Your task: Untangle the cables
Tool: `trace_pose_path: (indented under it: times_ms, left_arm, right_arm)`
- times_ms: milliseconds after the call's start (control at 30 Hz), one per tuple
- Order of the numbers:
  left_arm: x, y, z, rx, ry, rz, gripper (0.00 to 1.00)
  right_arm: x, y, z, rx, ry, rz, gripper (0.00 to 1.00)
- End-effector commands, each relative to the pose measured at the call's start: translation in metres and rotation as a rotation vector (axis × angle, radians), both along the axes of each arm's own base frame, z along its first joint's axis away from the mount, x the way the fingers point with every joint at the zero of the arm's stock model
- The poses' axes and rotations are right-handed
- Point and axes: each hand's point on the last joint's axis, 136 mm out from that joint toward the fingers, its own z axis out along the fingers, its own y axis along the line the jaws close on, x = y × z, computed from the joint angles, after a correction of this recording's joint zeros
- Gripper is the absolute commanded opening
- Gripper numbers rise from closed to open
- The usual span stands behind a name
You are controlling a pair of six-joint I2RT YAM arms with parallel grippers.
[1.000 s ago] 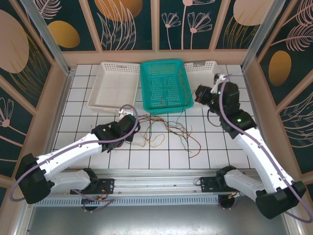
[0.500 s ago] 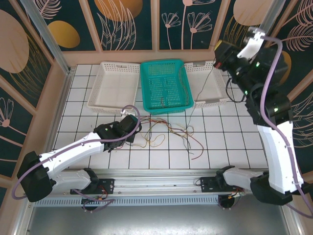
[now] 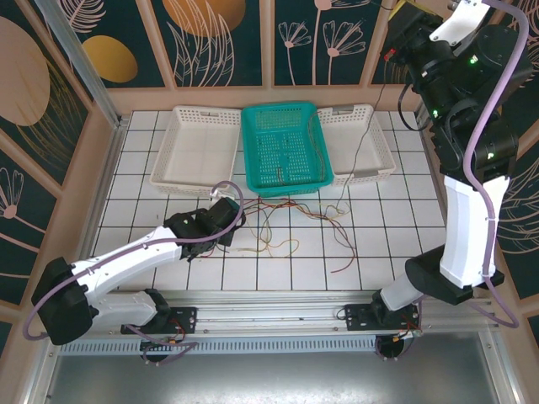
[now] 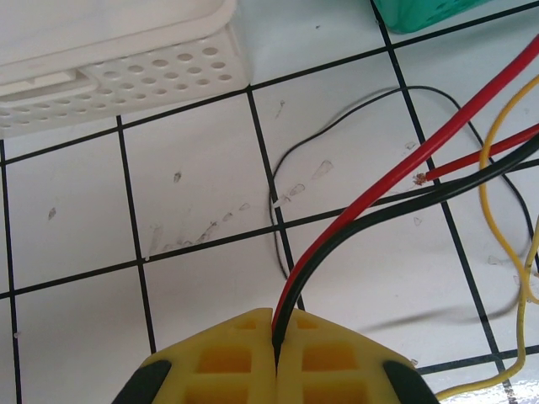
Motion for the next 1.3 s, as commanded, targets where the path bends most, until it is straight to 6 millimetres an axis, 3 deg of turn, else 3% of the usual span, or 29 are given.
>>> trace_pose_path:
  times_ms: [0, 167, 233, 433, 667, 833, 967, 1267]
  left_arm:
    - [0.0, 0.0, -0.003, 0.005, 0.004, -0.009, 0.0]
    - [0.0, -0.001, -0.006, 0.009, 0.016, -0.015, 0.0]
    - [0.0, -0.001, -0.007, 0.011, 0.017, -0.015, 0.0]
    - [0.0, -0.001, -0.004, 0.004, 0.008, -0.013, 0.0]
    - [-0.001, -0.003, -0.007, 0.011, 0.02, -0.021, 0.0]
    - [-0.002, -0.003, -0.009, 0.015, 0.027, -0.024, 0.0]
    - [-0.002, -0.003, -0.008, 0.012, 0.02, -0.023, 0.0]
    - [-0.004, -0.006, -0.01, 0.015, 0.028, -0.032, 0.0]
  right_arm:
    - [-0.008, 0.003, 0.015, -0.007, -0.067, 0.011, 0.0]
    - [0.014, -0.001, -0.006, -0.06, -0.013, -0.069, 0.0]
    - [0.027, 0.001, -0.023, -0.091, 0.035, -0.092, 0.0]
    - [0.052, 0.018, -0.112, -0.148, 0.234, -0.057, 0.0]
    - [0.059, 0.003, -0.21, -0.186, 0.376, -0.135, 0.0]
    - [0.071, -0.001, -0.263, -0.181, 0.484, -0.116, 0.0]
    - [0.061, 0.007, -0.314, -0.158, 0.579, -0.059, 0.0]
    - [0.022, 0.015, -0.451, -0.181, 0.853, -0.016, 0.0]
